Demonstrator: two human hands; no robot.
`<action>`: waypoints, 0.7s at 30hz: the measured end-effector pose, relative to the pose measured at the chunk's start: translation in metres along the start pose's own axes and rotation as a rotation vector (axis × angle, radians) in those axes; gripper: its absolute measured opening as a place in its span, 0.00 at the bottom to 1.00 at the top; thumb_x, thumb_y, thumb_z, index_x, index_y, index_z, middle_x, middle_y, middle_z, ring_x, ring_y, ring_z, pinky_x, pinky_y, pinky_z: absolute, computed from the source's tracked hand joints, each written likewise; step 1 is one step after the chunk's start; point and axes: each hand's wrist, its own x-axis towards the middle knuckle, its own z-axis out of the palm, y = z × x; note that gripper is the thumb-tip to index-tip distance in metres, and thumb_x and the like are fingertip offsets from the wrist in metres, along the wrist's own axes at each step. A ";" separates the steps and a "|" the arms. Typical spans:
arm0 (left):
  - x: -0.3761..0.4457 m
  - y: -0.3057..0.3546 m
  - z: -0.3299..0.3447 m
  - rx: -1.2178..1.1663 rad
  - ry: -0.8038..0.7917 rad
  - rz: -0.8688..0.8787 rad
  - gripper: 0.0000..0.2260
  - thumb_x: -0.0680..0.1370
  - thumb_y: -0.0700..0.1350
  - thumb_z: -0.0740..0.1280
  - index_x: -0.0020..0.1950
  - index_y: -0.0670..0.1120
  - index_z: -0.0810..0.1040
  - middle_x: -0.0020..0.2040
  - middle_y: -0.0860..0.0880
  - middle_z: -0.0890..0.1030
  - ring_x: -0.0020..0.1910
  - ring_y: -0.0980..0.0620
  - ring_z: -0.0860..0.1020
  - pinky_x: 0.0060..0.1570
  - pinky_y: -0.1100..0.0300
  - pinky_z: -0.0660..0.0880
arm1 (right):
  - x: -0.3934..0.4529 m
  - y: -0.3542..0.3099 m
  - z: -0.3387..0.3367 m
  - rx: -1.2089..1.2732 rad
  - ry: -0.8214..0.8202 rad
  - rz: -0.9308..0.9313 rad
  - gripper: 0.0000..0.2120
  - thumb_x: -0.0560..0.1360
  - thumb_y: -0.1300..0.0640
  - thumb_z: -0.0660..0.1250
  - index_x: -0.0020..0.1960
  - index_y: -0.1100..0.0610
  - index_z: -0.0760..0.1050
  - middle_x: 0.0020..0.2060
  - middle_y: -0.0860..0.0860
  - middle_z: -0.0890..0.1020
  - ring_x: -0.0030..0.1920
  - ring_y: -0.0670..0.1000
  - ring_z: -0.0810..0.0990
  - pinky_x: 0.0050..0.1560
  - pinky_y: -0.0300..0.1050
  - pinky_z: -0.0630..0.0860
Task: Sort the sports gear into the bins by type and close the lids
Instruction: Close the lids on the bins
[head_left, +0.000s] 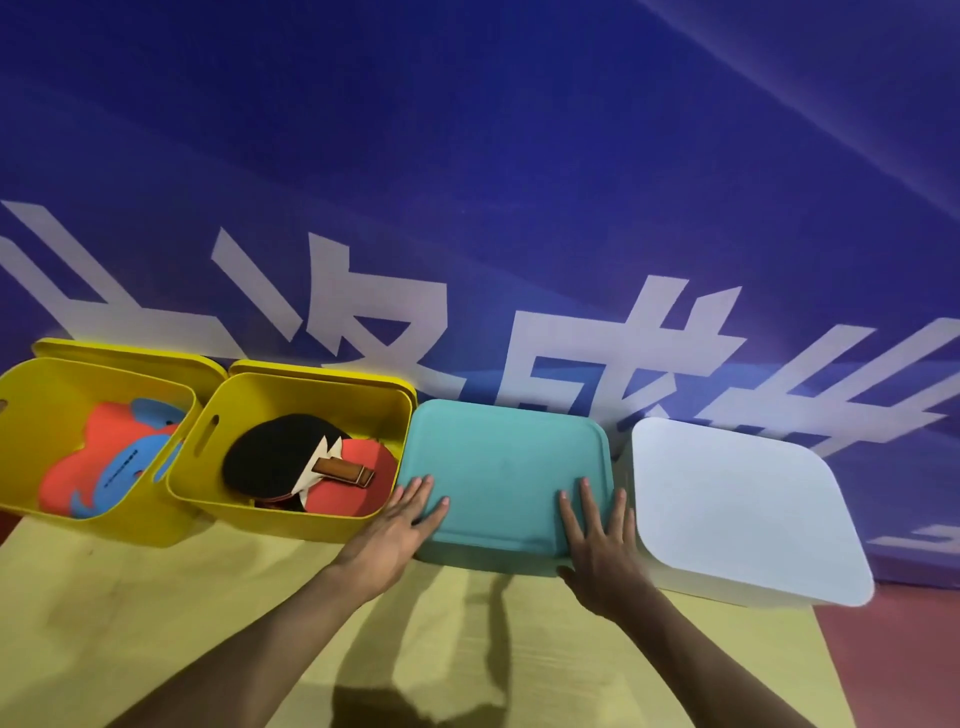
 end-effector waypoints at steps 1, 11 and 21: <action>0.001 0.001 -0.001 -0.003 -0.003 -0.003 0.51 0.71 0.19 0.58 0.82 0.54 0.37 0.80 0.45 0.29 0.79 0.42 0.32 0.81 0.49 0.45 | -0.001 -0.003 -0.001 0.007 0.009 0.028 0.54 0.72 0.37 0.71 0.83 0.57 0.45 0.81 0.65 0.47 0.75 0.79 0.46 0.70 0.79 0.54; 0.026 -0.001 -0.018 -0.088 -0.003 -0.007 0.44 0.78 0.29 0.64 0.82 0.59 0.45 0.81 0.49 0.33 0.80 0.45 0.33 0.79 0.42 0.55 | 0.005 -0.012 -0.006 0.000 -0.081 0.120 0.47 0.74 0.37 0.67 0.79 0.67 0.57 0.76 0.73 0.53 0.73 0.80 0.59 0.67 0.77 0.66; 0.052 -0.003 -0.071 -0.004 -0.200 -0.091 0.58 0.71 0.65 0.74 0.82 0.53 0.34 0.80 0.40 0.29 0.80 0.42 0.33 0.79 0.47 0.46 | 0.052 0.014 -0.085 -0.015 -0.139 0.110 0.58 0.72 0.31 0.68 0.82 0.57 0.35 0.80 0.63 0.36 0.78 0.74 0.41 0.78 0.65 0.51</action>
